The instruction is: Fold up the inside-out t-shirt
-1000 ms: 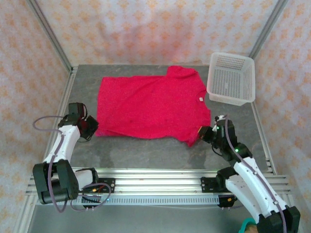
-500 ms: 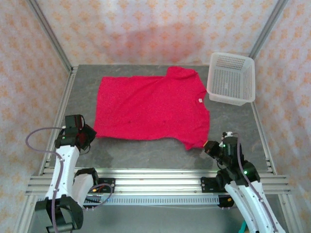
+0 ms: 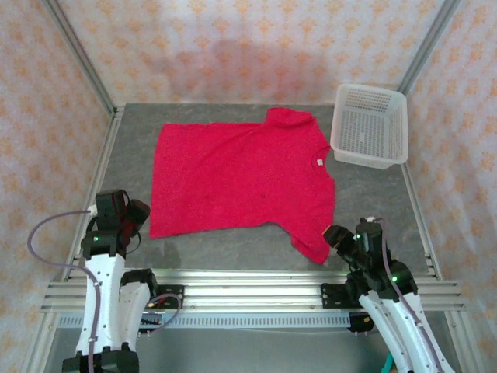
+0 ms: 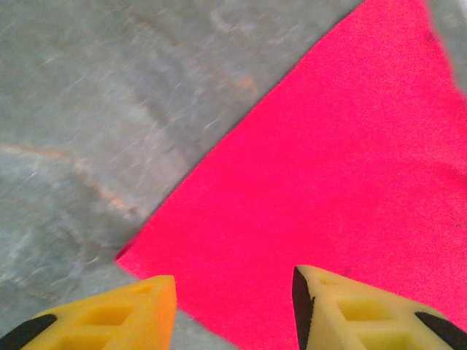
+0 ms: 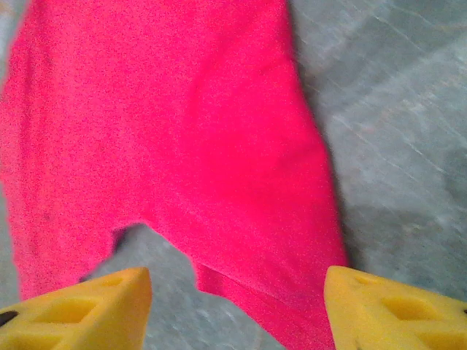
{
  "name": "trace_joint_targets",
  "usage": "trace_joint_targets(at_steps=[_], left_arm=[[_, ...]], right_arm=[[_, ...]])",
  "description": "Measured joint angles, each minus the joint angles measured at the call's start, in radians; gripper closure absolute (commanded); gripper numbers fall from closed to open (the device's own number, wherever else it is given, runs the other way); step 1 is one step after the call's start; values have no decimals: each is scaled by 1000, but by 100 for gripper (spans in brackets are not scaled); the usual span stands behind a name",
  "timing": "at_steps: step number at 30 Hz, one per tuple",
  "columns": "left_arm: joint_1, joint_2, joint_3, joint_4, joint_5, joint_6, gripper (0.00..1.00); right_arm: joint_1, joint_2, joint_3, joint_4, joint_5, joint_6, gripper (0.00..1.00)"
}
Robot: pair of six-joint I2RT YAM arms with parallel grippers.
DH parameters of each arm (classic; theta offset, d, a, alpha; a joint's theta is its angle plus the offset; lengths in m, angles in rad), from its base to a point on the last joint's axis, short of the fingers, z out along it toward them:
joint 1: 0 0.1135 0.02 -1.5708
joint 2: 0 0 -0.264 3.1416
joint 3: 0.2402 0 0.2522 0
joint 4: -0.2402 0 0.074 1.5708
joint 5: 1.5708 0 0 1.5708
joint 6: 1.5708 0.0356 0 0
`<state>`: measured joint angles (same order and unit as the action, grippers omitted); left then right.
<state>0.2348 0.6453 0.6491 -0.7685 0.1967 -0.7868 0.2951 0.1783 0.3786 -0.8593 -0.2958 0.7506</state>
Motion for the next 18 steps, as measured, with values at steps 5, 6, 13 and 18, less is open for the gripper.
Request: trace_joint_targets(at_steps=[5,6,13,18], left_arm=[[-74,163,17,146,55,-32,58],[-108,228,34,170,55,-32,58],[-219,668,224,309,58,-24,64],[-206,1035,490,333,36,8,65]], right_arm=[[2,256,13,289,0,0,33],[3,347,23,351,0,-3,33],[13,969,230,675,8,-68,31],[5,1295,457,795,20,-130,30]])
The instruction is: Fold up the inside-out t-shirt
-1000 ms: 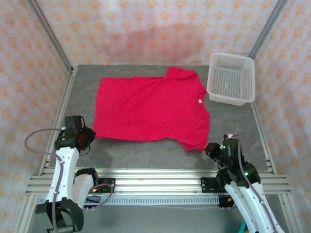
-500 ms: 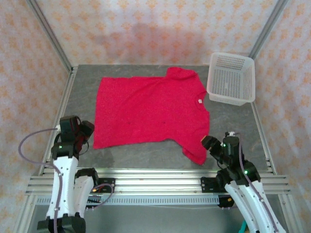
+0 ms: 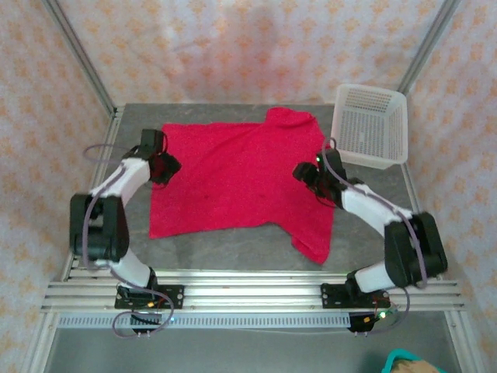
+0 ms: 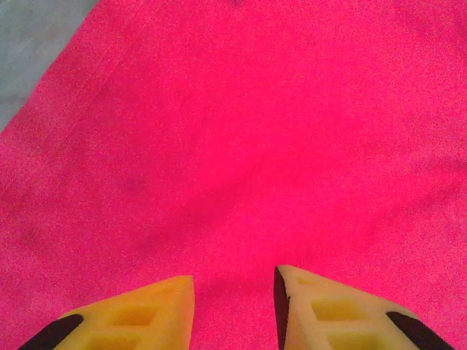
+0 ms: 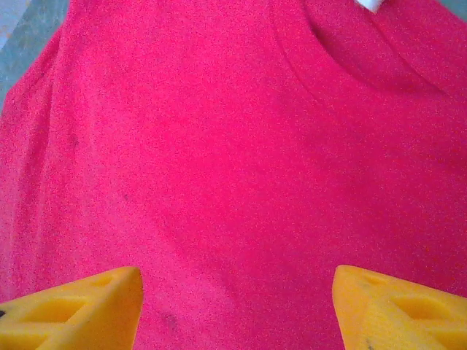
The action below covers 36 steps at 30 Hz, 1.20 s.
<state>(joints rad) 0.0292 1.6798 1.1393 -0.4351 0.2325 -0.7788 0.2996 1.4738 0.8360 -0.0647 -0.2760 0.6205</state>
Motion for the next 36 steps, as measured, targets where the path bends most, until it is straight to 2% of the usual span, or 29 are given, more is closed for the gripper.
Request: trace_joint_targets(at_steps=[2,4,7,9,15,22,30,36], left_arm=[[14,66,35,11,-5,7,65],[46,192,183,-78,14,11,66],[108,427,411,-54,39,13,67],[146,520,481,-65,69,10,67],[204,548,546,-89,75,10,66],[205,529,540,-103,35,21,65],[143,397,520,-160,-18,48,65],[93,285,520,-162,-8,64,65]], right_arm=[[-7,42,26,25,4,-14,29],[-39,151,122,-1,-19,-21,29],[-97,371,289,30,-31,-28,30],[-119,431,339,47,-27,-58,30],[-138,455,359,6,-8,-61,30],[-139,455,359,-77,-2,-62,30],[-99,370,405,-195,-20,-102,28],[-81,277,525,-250,-16,-152,27]])
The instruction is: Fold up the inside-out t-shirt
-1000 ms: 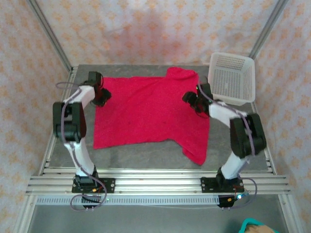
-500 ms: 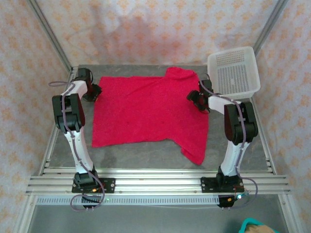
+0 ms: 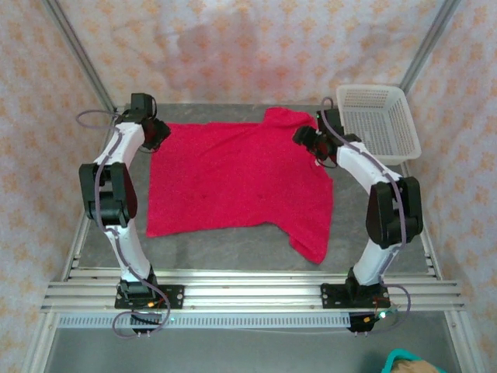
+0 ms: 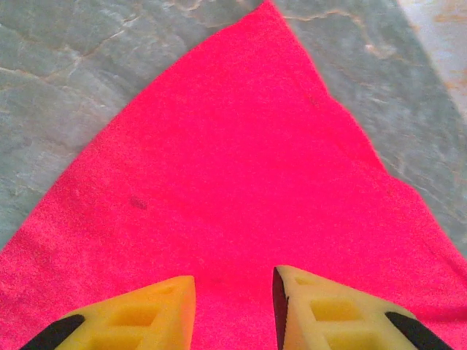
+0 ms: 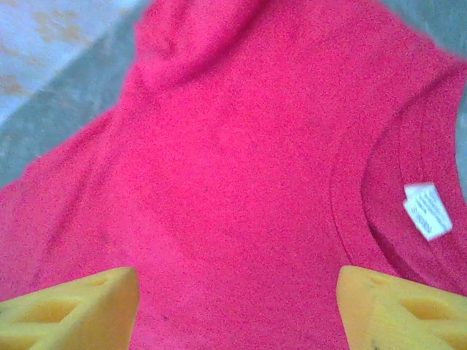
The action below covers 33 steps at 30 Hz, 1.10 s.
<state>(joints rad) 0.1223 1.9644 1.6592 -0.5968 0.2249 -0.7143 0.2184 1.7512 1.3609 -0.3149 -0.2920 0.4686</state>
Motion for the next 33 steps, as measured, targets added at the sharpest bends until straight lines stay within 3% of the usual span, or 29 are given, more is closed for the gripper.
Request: trace_joint_targets(at_steps=[6,12,19,23,28,30,33], left_arm=[[-24,-63,-67,25,83,2,64],[-132,23,-71,60,131,-7,64],[-66,252,31,41,112,-13,65],[-35,289,122,21,88,7,65],[-40,169,32,10,19,35,64],[-50,47,-73,12,-5,42,63],[-82,-193,-257,21,-16,43,63]], right_arm=[[35,23,27,6,3,-2,27],[61,230,82,69,3,64,27],[50,448,256,42,23,77,29],[36,493,388,-19,30,51,29],[36,425,410,-143,42,-19,31],[55,330,339,-178,54,-46,39],[131,77,127,-224,83,-80,58]])
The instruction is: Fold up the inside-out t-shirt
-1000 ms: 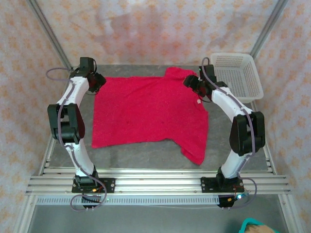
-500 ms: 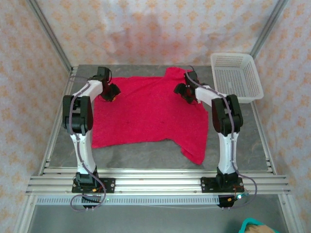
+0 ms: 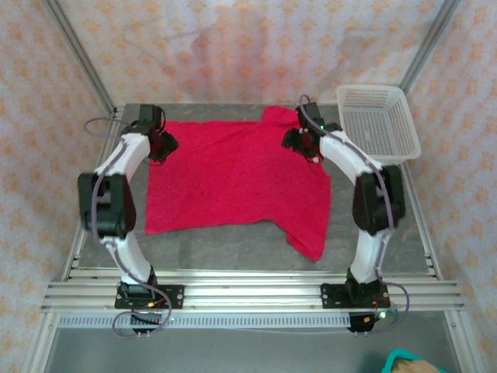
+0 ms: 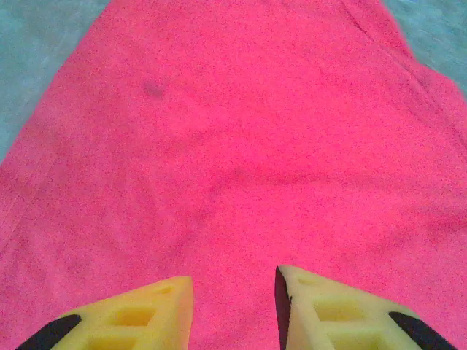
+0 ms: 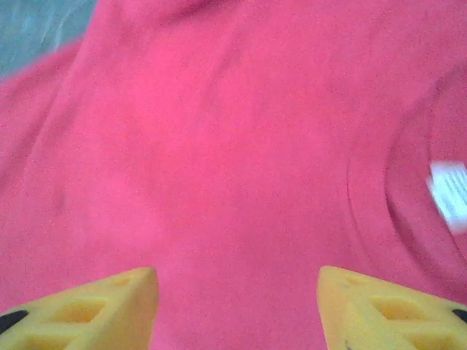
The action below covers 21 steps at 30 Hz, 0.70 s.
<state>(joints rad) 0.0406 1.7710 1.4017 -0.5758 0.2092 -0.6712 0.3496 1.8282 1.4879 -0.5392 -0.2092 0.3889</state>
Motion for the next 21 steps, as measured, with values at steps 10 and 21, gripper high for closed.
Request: trace_joint_targets(at_steps=[10,21], left_arm=[[-74,-221,-400,65,89,-11,64],[-92,-156,-395,82,101,-11,64]], right_arm=[[454,-472,-520,-112,149,89,80],[620,-467,-674,-140,275,220,68]])
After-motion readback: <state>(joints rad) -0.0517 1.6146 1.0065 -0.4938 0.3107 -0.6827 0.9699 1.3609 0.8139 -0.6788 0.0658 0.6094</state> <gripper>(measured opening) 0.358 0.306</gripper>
